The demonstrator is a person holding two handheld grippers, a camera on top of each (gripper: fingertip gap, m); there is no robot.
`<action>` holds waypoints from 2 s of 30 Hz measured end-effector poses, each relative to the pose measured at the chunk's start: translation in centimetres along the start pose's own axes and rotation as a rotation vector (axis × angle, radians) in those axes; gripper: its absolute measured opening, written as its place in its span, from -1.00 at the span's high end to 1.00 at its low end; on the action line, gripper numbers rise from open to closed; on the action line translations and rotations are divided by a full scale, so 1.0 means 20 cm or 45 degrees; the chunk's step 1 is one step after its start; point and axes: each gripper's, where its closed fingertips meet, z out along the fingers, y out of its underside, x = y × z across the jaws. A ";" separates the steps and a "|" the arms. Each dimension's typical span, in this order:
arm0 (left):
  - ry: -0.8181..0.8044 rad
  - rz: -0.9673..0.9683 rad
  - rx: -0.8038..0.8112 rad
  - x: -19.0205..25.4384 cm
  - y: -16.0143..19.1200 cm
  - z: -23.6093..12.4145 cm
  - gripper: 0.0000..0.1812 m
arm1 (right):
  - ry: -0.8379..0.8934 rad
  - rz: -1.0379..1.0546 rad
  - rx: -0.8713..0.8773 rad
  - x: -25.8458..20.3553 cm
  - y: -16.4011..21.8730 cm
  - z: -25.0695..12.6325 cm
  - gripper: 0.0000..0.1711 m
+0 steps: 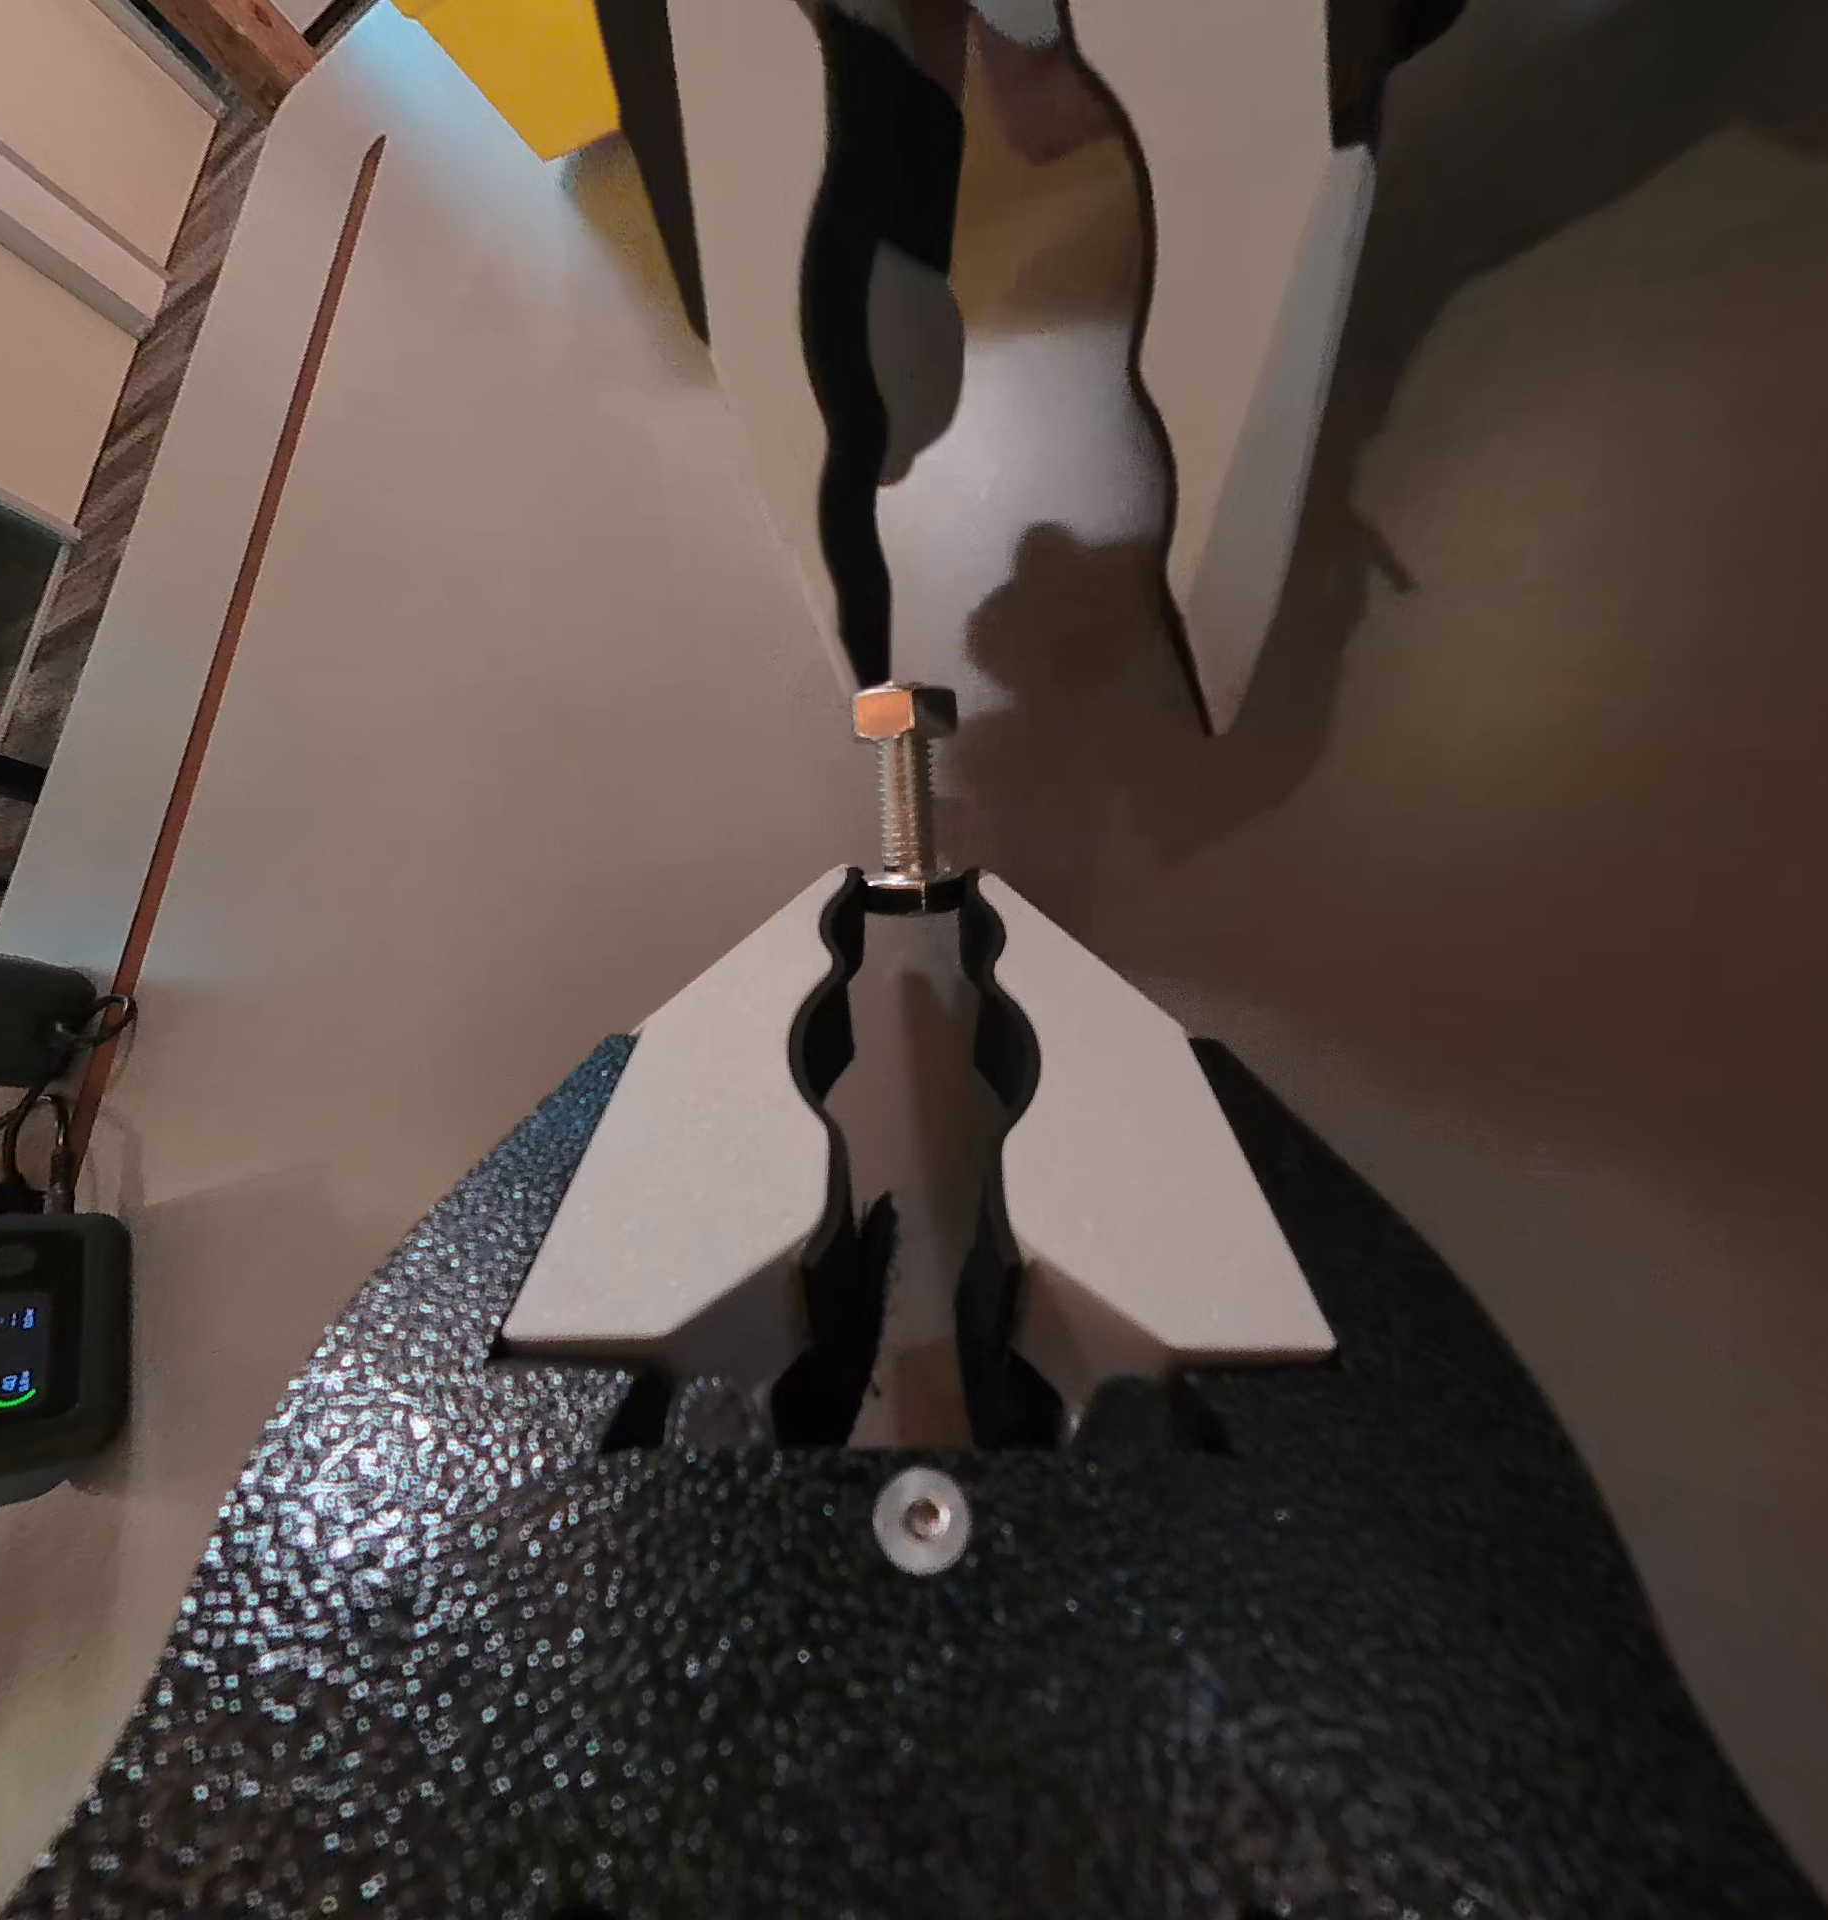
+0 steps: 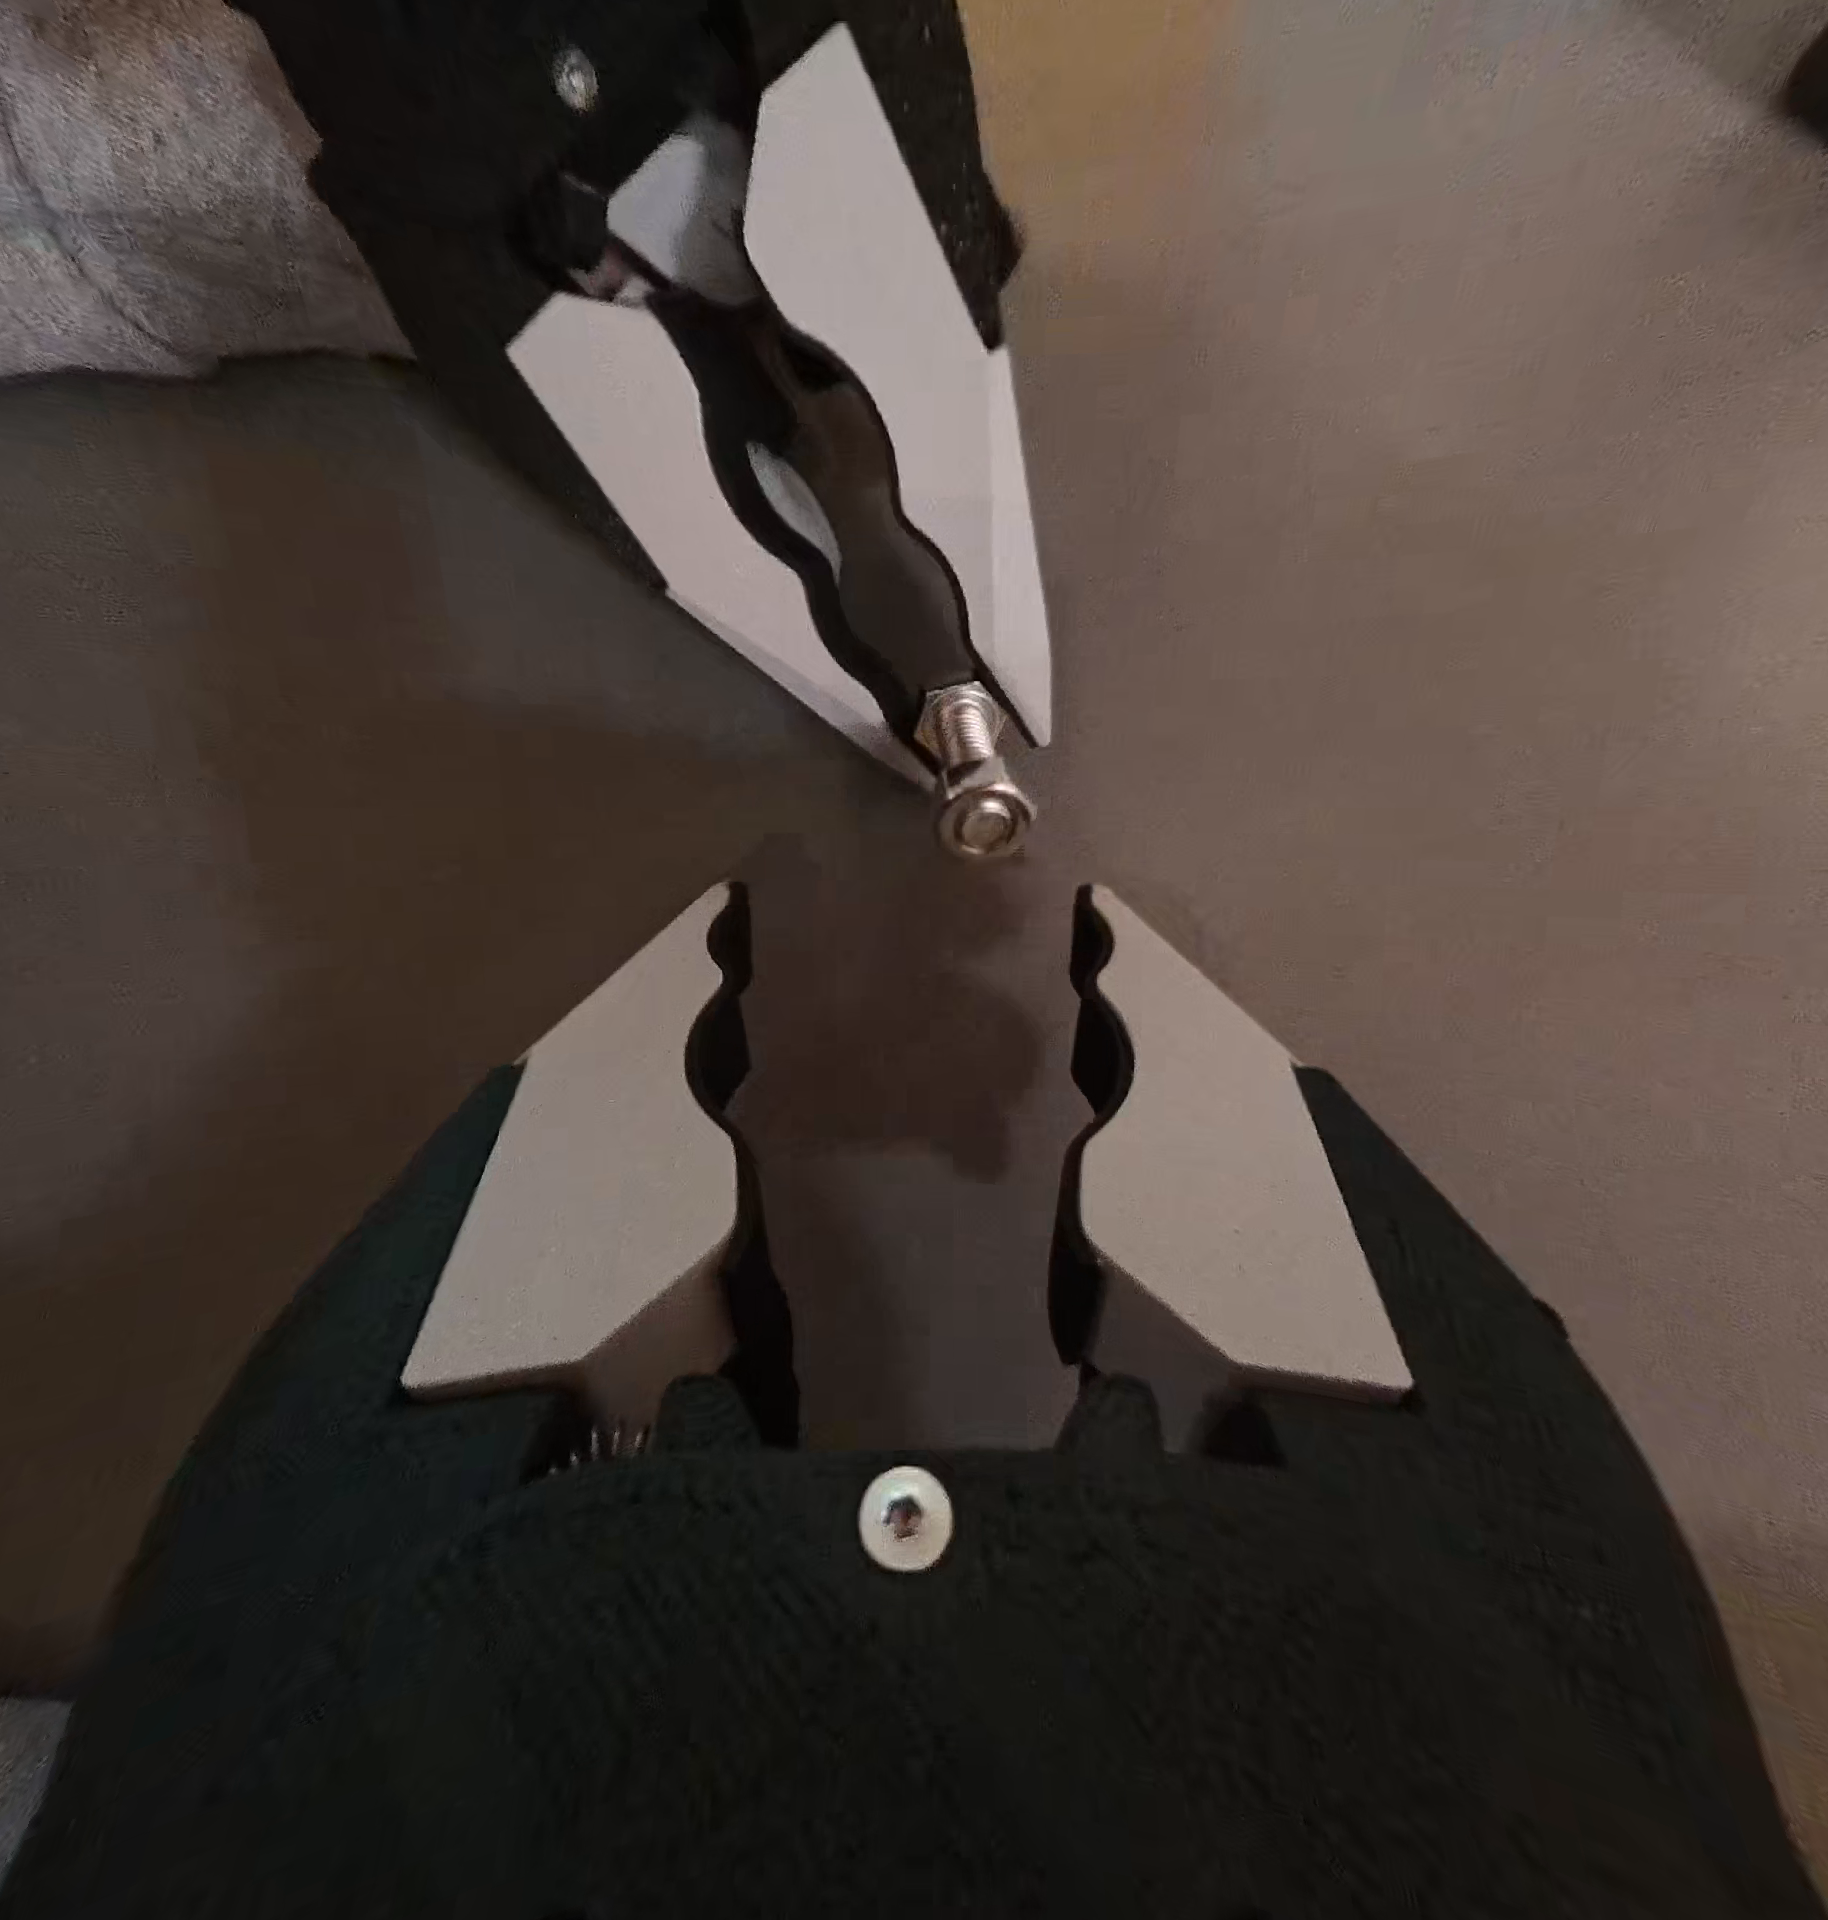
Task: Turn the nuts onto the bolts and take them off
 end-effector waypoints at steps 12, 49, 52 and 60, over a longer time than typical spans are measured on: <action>0.000 0.010 -0.009 0.00 0.00 0.00 0.82 | -0.088 -0.227 0.243 -0.14 -0.18 -0.01 0.32; 0.025 -0.026 0.047 0.00 -0.02 -0.01 0.83 | -0.234 0.088 0.138 -0.11 -0.06 -0.03 0.48; 0.037 -0.055 0.082 -0.01 -0.02 -0.01 0.83 | -0.235 0.115 0.136 -0.10 -0.05 -0.03 0.48; 0.005 -0.080 0.142 -0.02 -0.03 -0.03 0.82 | -0.291 0.142 0.203 -0.11 -0.09 -0.03 0.43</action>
